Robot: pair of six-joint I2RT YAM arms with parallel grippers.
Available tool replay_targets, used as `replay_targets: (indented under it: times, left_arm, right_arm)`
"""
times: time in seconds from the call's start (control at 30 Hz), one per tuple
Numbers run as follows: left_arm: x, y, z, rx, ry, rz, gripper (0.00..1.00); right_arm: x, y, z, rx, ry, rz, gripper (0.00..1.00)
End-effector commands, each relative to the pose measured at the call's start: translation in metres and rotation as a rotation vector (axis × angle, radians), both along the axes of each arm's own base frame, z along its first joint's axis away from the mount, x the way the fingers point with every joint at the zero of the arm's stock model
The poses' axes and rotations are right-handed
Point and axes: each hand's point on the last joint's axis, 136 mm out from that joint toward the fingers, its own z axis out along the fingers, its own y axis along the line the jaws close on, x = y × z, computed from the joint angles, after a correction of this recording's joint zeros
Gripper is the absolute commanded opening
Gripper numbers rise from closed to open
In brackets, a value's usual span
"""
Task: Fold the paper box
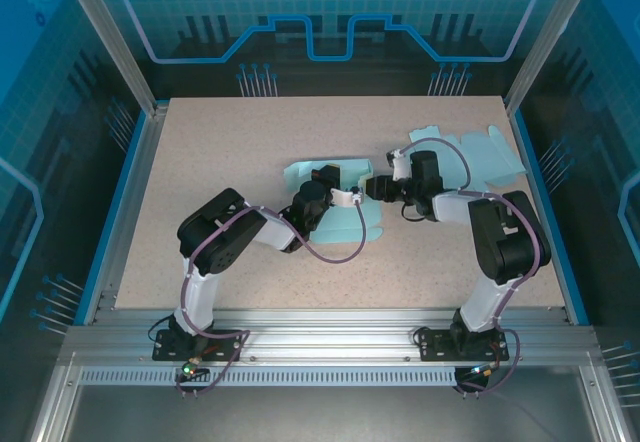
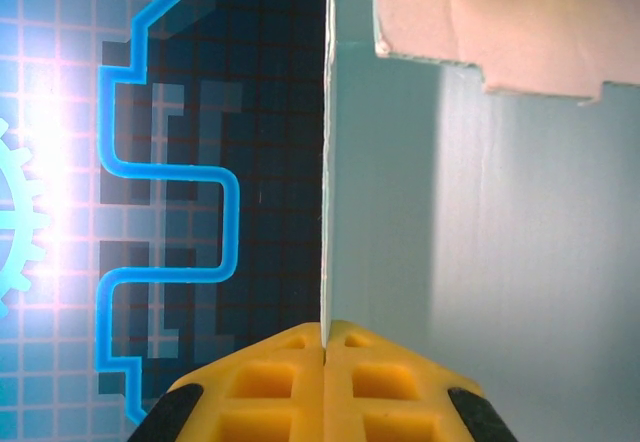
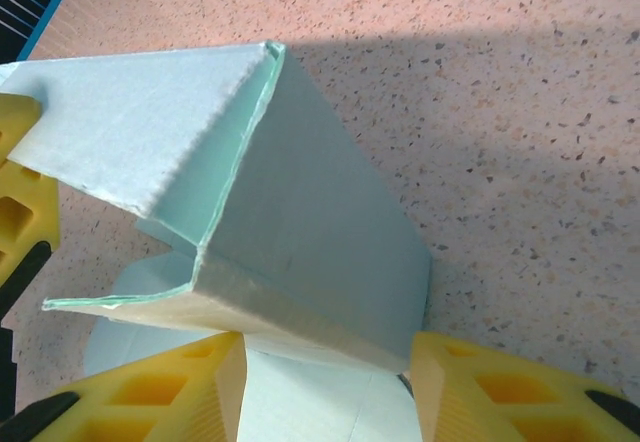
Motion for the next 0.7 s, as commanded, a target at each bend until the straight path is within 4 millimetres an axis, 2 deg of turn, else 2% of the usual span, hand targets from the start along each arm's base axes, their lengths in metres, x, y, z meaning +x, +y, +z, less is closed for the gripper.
replay_targets:
  times: [0.0,0.3,0.5,0.67]
  left_arm:
    - [-0.006,-0.007,0.002,-0.018,-0.012,-0.042,0.00]
    - [-0.009,-0.010,-0.001,-0.013,0.005,-0.060,0.00]
    - [-0.012,-0.011,0.004,-0.039,0.004,-0.067,0.00]
    - [-0.014,-0.013,0.009,-0.065,0.007,-0.077,0.00]
  right_arm:
    - [0.016,0.010,0.016,-0.025,-0.070,0.010,0.48]
    - [0.028,0.019,0.013,-0.134,-0.130,-0.049,0.46]
    - [0.033,0.020,0.003,-0.178,-0.129,-0.088,0.41]
    - [0.033,0.023,0.000,-0.211,-0.129,-0.096,0.41]
